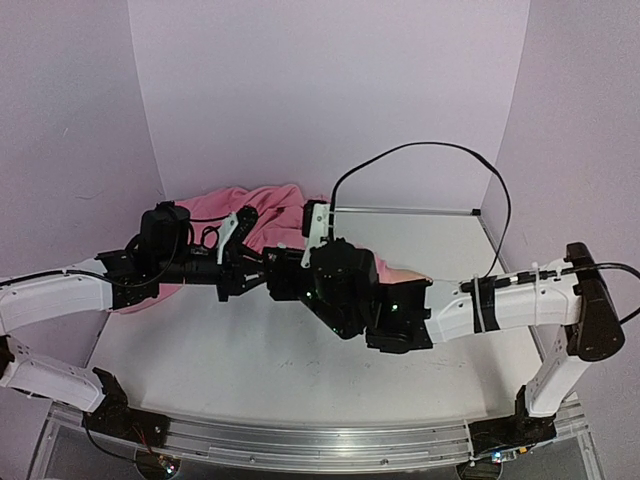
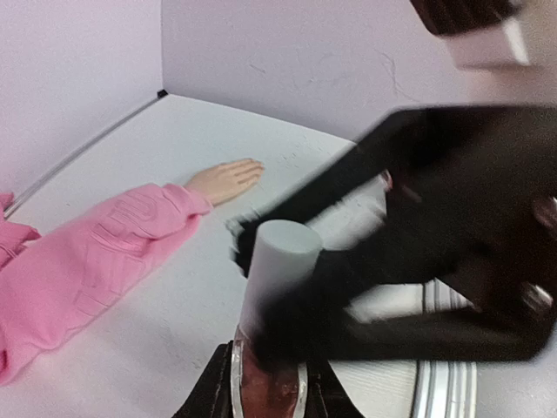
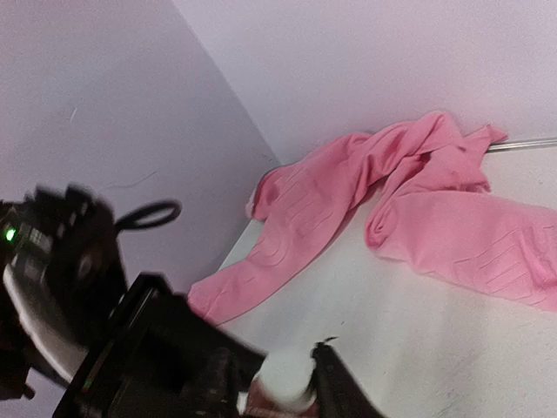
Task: Paint the nails
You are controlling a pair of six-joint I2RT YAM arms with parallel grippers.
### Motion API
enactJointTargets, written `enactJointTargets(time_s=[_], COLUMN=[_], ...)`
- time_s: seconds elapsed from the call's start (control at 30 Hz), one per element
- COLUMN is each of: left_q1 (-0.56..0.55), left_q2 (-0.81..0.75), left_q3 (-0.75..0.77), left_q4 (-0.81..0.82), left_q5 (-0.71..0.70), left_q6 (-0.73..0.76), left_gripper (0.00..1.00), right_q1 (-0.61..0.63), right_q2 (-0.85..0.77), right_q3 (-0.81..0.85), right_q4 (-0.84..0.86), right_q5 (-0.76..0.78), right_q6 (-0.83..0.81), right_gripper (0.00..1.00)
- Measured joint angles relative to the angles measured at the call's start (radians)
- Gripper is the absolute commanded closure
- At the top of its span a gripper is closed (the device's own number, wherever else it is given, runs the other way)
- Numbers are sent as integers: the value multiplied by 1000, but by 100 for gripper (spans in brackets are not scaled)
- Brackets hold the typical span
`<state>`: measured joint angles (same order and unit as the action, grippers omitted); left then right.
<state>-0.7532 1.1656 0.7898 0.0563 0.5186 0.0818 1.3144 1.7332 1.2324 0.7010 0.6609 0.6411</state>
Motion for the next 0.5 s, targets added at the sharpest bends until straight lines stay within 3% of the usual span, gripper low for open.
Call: enactJointTargets(time_s=[0.03, 0.1, 0.17, 0.33, 0.5], left_q1=[0, 10, 19, 21, 21], left_q2=[2, 4, 13, 68, 135], left_q3=[1, 3, 9, 50, 102], left_q4=[19, 52, 72, 88, 95], left_q5=[-21, -58, -75, -20, 180], left_q6=[-2, -4, -6, -31, -82], left_gripper=[100, 100, 100, 100, 100], right_q1=[1, 6, -10, -218, -463], right_q2=[-6, -29, -75, -268, -363], right_q3=[0, -1, -6, -72, -93], right_q4=[-9, -42, -83, -124, -124], right_q5=[-30, -110, -237, -587, -982], right_q6=[-11, -44, -86, -182, -267], right_gripper=[31, 23, 8, 5, 13])
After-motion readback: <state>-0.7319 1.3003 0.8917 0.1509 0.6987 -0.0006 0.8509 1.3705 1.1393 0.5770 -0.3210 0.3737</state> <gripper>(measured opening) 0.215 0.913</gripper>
